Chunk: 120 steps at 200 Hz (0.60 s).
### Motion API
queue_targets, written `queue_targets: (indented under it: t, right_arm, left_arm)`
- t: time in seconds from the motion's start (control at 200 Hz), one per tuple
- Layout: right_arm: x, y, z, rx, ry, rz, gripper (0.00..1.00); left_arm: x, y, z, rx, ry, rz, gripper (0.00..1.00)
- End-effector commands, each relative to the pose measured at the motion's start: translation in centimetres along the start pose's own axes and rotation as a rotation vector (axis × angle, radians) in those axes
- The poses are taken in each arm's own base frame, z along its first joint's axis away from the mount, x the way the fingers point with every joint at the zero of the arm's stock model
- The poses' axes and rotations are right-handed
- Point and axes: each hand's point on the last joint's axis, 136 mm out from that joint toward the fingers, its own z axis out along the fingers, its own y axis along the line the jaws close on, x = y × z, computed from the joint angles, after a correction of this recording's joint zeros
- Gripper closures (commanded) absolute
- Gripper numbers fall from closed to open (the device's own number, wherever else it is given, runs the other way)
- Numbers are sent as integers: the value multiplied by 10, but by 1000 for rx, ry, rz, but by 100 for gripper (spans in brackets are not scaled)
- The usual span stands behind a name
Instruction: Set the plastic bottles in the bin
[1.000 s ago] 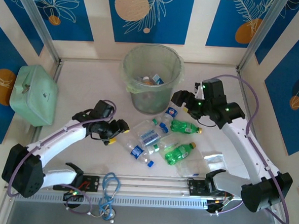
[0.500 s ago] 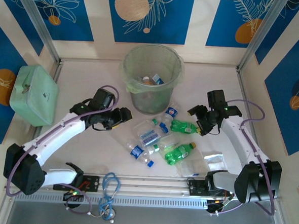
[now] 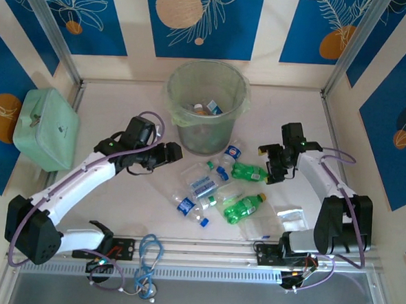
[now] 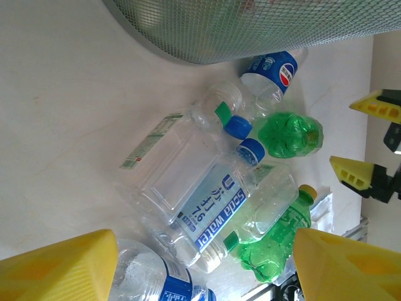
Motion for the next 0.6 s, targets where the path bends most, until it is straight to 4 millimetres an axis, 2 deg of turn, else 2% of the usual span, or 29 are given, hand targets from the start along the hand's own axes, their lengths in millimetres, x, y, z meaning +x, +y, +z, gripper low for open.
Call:
queue_targets:
  t: [0.0,0.23,0.595]
  right_arm:
    - [4,0,13,10,28,41,15]
    - [9,-5,31,27,31,61,15]
    - [6,-12,58,69,32,43,22]
  left_arm:
    - [-1,-9,2,32,5,47,27]
    - [-4,-11,2,32,0,55,26]
    - [-7,-14,1,31,-2,64,26]
